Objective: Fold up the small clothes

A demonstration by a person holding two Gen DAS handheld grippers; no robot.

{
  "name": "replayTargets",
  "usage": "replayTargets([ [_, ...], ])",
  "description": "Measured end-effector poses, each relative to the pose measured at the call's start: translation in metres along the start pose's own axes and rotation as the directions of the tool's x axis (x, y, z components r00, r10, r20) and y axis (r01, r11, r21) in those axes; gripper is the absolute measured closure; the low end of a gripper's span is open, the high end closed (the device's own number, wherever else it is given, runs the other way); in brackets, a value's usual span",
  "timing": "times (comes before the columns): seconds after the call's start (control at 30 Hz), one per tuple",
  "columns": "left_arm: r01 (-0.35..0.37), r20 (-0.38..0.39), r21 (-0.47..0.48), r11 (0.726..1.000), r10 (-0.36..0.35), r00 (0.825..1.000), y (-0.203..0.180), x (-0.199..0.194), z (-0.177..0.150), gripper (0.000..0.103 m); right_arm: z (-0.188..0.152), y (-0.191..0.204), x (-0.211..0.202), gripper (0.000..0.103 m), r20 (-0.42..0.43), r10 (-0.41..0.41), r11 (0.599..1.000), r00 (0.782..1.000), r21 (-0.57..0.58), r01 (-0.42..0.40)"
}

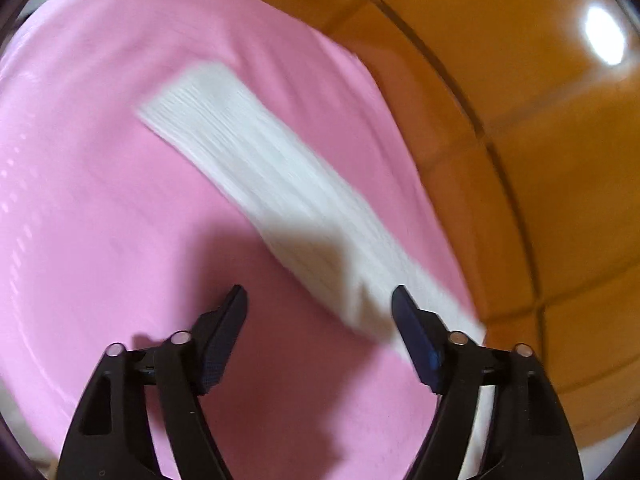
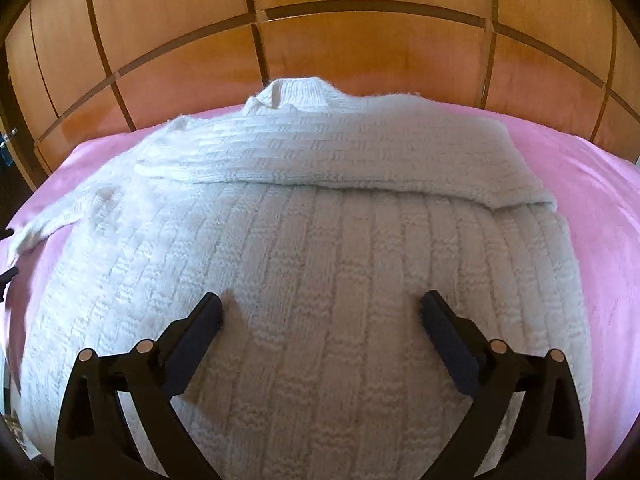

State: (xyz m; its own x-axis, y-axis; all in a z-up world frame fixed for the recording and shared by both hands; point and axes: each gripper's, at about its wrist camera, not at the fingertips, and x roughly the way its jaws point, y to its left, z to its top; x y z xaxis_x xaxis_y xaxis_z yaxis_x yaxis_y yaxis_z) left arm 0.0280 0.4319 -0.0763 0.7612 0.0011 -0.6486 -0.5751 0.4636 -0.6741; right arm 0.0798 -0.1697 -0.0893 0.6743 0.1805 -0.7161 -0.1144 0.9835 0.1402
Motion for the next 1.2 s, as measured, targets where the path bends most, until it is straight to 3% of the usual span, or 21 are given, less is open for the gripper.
replayTargets([
  [0.13,-0.025,0.081,-0.119,0.993,0.035,0.996,0.032,-0.007,0.03,0.038,-0.001,0.002,0.002,0.002,0.003,-0.007,1.0,1.0,-0.005,0.007],
  [0.33,0.01,0.084,-0.212,0.977,0.008,0.996,0.049,0.006,0.061,0.038,-0.001,0.005,0.004,0.002,0.0,-0.038,0.999,0.999,-0.023,0.038],
  [0.37,0.014,0.088,-0.221,0.975,0.006,0.996,0.05,0.006,0.065,0.054,-0.001,0.005,0.004,0.002,0.0,-0.04,0.999,0.999,-0.024,0.04],
  [0.4,-0.005,0.076,-0.224,0.975,0.023,0.997,0.05,0.01,0.068,0.078,-0.001,0.005,0.004,0.002,-0.001,-0.041,0.999,0.999,-0.025,0.041],
  [0.47,-0.026,0.041,-0.225,0.974,0.036,0.999,0.048,0.016,0.074,0.094,-0.001,0.005,0.005,0.002,-0.001,-0.044,0.999,0.999,-0.028,0.044],
  [0.57,0.012,0.051,-0.155,0.988,-0.004,0.999,0.026,0.014,0.07,0.097,0.0,0.005,0.006,0.002,-0.001,-0.045,0.999,0.999,-0.03,0.044],
  [0.67,0.113,0.042,-0.059,0.992,-0.11,0.993,-0.013,0.002,0.059,0.097,0.0,0.005,0.006,0.002,0.0,-0.045,0.999,0.999,-0.031,0.045],
  [0.77,0.195,-0.002,0.074,0.978,-0.196,0.981,-0.068,-0.002,0.033,0.097,0.0,0.005,0.006,0.002,0.002,-0.042,0.999,0.999,-0.028,0.042],
  [0.93,0.314,-0.178,0.271,0.91,-0.273,0.945,-0.155,0.014,-0.045,0.097,-0.001,0.002,0.005,0.002,0.007,-0.028,0.999,1.0,-0.021,0.028],
  [1.03,0.346,-0.277,0.377,0.859,-0.252,0.927,-0.19,0.031,-0.098,0.097,-0.001,0.0,0.004,0.002,0.011,-0.018,1.0,1.0,-0.015,0.018],
  [1.17,0.362,-0.395,0.507,0.783,-0.162,0.904,-0.221,0.056,-0.17,0.096,-0.001,-0.003,0.003,0.002,0.015,-0.003,1.0,1.0,-0.008,0.004],
  [1.2,0.362,-0.415,0.532,0.765,-0.136,0.899,-0.223,0.057,-0.186,0.086,-0.001,-0.003,0.003,0.002,0.015,0.0,1.0,1.0,-0.007,0.001],
])
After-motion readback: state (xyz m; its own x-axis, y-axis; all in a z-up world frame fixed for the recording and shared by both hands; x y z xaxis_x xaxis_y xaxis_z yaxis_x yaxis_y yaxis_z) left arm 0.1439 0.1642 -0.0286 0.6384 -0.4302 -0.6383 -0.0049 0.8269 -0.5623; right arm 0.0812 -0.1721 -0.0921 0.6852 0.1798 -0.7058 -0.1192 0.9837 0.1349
